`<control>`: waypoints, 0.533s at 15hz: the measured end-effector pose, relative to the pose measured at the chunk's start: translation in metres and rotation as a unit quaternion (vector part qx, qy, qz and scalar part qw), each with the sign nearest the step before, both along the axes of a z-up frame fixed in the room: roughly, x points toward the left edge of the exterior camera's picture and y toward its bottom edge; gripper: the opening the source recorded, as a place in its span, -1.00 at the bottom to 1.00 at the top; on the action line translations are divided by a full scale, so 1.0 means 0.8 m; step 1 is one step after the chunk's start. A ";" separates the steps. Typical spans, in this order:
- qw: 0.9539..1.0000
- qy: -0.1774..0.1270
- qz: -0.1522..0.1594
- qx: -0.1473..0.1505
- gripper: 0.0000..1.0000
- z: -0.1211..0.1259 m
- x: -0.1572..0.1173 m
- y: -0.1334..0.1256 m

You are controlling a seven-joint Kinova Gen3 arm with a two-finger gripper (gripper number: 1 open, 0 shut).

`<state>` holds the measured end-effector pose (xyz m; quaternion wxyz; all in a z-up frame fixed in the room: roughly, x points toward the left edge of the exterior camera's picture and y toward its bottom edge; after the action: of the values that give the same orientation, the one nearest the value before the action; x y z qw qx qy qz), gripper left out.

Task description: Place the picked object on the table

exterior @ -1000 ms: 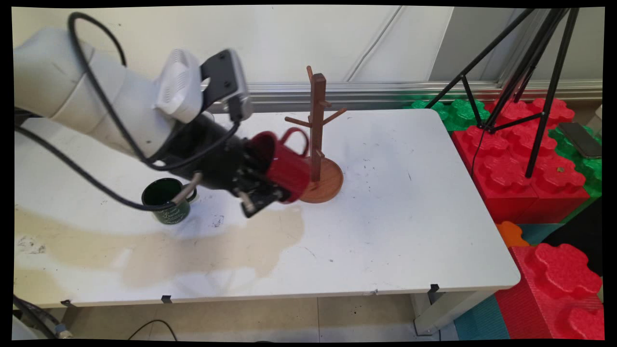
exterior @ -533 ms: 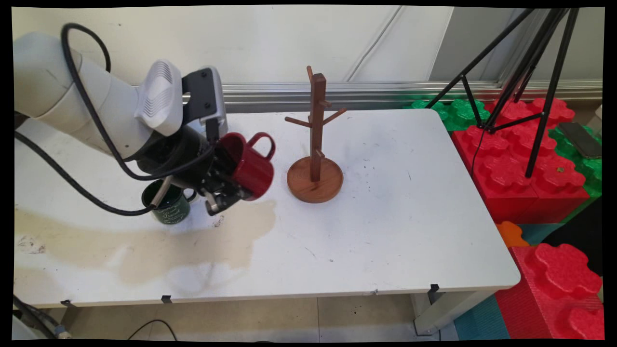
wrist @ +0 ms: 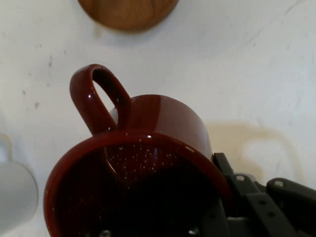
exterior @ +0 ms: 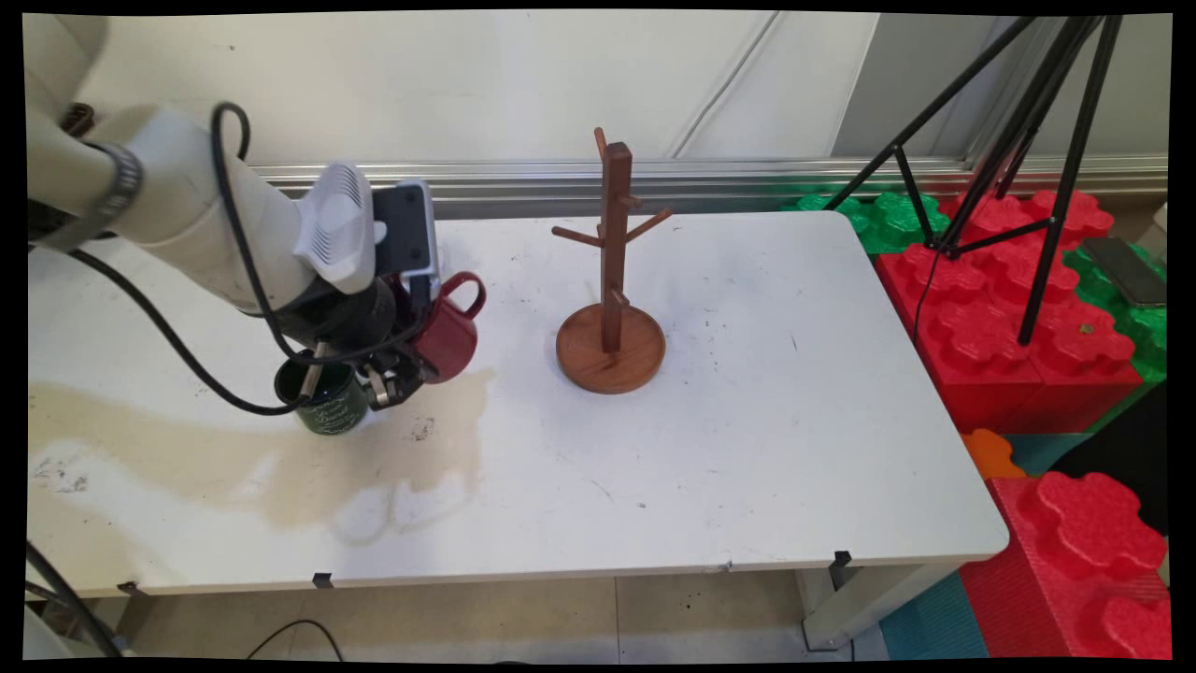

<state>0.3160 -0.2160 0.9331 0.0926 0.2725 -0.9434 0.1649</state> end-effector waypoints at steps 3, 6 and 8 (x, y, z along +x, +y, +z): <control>1.000 -0.023 0.002 0.019 -1.00 -0.019 0.000 -0.010; 0.998 -0.049 0.003 0.036 -1.00 -0.035 -0.001 -0.020; 0.997 -0.063 0.002 0.046 -1.00 -0.045 -0.004 -0.028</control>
<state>0.3132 -0.2381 0.8975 0.0203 0.2671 -0.9534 0.1387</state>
